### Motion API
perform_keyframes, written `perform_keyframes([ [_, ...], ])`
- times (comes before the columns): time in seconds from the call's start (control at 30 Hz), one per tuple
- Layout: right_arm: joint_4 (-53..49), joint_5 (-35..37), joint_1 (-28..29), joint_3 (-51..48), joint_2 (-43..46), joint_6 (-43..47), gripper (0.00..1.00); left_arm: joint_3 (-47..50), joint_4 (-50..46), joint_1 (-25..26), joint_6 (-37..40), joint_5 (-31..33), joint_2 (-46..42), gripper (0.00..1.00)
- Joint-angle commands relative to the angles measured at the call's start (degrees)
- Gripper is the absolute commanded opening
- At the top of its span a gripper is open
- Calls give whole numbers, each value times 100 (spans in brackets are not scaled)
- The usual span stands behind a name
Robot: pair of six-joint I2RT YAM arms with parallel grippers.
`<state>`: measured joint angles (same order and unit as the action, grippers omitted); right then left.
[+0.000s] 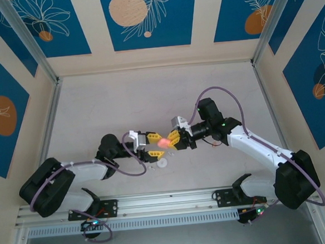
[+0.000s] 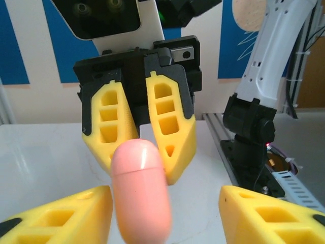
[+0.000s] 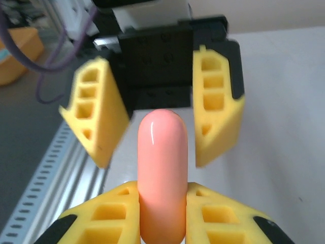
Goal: Insert wireless bluetooth earbuds into charging case
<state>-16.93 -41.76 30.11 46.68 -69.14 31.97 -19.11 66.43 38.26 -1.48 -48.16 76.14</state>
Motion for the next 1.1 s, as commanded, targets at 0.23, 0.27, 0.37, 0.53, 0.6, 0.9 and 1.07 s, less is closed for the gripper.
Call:
perform_keyframes([
  [0.23,-1262,1359,179,542,-29,1336,17,-683,-3809,-27,2167,483,-1096,62],
  [0.27,-1234,1352,256,527,-33,1426,17,-719,-3978,-21,2241,508,-1134,62],
  [0.37,-1220,1289,419,604,-72,1492,17,-803,-4296,-21,2381,553,-1151,62],
  [0.53,-1104,1188,565,642,-119,1528,17,-930,-4553,-27,2433,390,-1067,61],
  [0.6,-1100,1187,615,674,-178,1532,17,-945,-4531,-25,2399,329,-1033,60],
  [0.9,-989,1015,755,765,-424,1507,17,-936,-4358,-23,2223,201,-1023,51],
  [1.07,-852,916,769,735,-415,1453,17,-928,-4352,-26,2221,237,-1014,47],
])
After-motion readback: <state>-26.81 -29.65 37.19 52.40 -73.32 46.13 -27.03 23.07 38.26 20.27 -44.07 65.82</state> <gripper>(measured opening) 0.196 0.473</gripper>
